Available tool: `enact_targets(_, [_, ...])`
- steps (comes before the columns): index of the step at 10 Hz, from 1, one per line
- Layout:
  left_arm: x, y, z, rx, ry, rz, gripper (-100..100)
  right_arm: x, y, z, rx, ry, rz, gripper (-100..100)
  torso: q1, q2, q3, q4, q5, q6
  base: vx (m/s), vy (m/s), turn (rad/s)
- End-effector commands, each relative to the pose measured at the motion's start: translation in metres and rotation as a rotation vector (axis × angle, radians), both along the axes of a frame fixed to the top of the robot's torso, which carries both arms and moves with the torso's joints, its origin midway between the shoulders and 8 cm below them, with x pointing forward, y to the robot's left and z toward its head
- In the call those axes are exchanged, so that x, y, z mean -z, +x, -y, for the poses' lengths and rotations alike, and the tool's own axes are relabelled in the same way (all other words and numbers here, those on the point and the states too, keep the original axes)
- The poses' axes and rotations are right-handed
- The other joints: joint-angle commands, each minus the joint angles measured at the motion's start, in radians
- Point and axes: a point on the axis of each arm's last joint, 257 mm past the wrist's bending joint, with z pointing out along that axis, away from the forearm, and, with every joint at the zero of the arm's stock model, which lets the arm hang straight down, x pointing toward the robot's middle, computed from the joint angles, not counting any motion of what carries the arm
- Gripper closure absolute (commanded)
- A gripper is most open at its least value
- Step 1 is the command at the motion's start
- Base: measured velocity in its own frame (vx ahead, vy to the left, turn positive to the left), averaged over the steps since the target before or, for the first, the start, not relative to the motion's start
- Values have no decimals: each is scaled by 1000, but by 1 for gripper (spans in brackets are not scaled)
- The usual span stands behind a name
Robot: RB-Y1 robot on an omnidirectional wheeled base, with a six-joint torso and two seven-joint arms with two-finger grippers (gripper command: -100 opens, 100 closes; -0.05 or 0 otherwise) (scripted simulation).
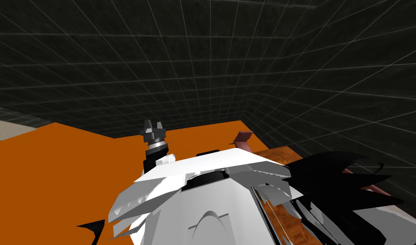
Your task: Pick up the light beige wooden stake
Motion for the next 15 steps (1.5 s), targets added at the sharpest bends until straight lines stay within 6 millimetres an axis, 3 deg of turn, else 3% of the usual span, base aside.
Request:
enact_targets(1, [0,0,0,0,0,0,0,-2,8,10,-38,-5,3,100,0,0,0,0,0,0,42,1,-239])
enact_targets(6, [0,0,0,0,0,0,0,-14,49,44,-219,-2,9,100,3,-7,-4,-2,1,1,101,30,-365])
enact_targets(10, [0,0,0,0,0,0,0,-17,57,51,-254,-3,8,100,1,-3,-2,-1,1,0,37,20,-113])
enact_targets(13, [0,0,0,0,0,0,0,-26,79,72,-356,-9,-1,100,2,-4,-3,-2,2,1,67,26,-307])
enact_targets(14, [0,0,0,0,0,0,0,-24,74,70,-330,-11,1,100,3,-6,-4,-2,2,0,41,29,-49])
enact_targets(15, [0,0,0,0,0,0,0,-25,74,70,-336,-9,-1,0,3,-4,-3,-1,2,-1,7,5,8])
